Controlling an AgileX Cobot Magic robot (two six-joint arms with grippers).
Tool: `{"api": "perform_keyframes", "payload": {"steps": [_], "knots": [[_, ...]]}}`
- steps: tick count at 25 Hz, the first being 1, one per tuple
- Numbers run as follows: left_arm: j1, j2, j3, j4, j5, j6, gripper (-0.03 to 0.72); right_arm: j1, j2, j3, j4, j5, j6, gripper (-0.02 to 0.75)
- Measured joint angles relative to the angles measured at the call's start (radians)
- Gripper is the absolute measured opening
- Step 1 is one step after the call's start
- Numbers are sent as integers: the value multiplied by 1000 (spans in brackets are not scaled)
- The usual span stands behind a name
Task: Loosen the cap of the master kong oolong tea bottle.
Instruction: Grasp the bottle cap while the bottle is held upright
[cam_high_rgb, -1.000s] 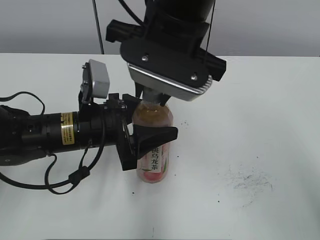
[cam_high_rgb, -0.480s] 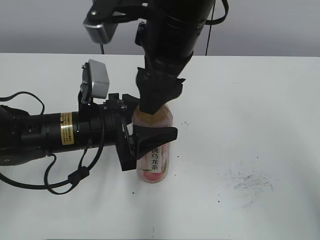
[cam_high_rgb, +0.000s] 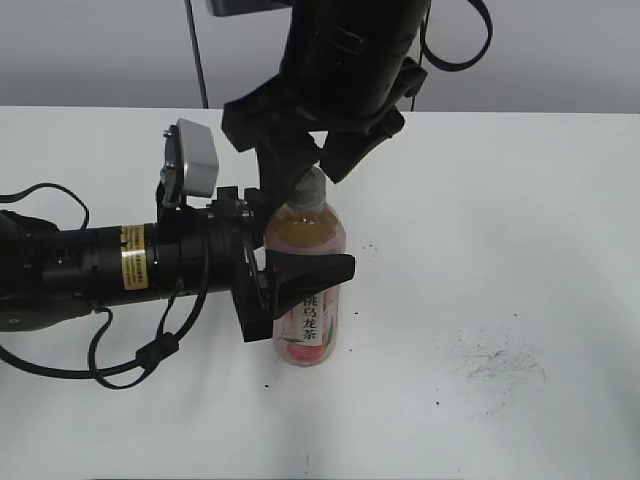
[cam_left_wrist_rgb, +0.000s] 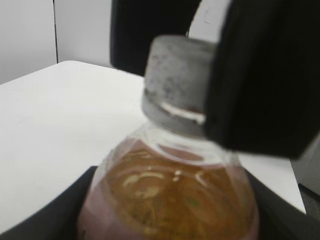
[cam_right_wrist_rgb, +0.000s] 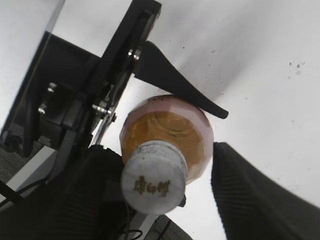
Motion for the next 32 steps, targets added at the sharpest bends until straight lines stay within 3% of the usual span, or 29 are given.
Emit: {"api": "perform_keyframes", "payload": {"steps": [5, 17, 23, 26, 32], "knots": [[0, 0, 0, 0, 0, 1, 448, 0, -28, 0, 0, 0, 31, 430], [0, 0, 0, 0, 0, 1, 448, 0, -34, 22, 20, 0, 28, 418], [0, 0, 0, 0, 0, 1, 448, 0, -34, 22, 20, 0, 3, 332], [0, 0, 0, 0, 0, 1, 448, 0, -34, 22, 16, 0, -37, 273], [0, 0, 0, -1, 0, 1, 448, 0, -34, 22, 16, 1, -214, 266]]}}
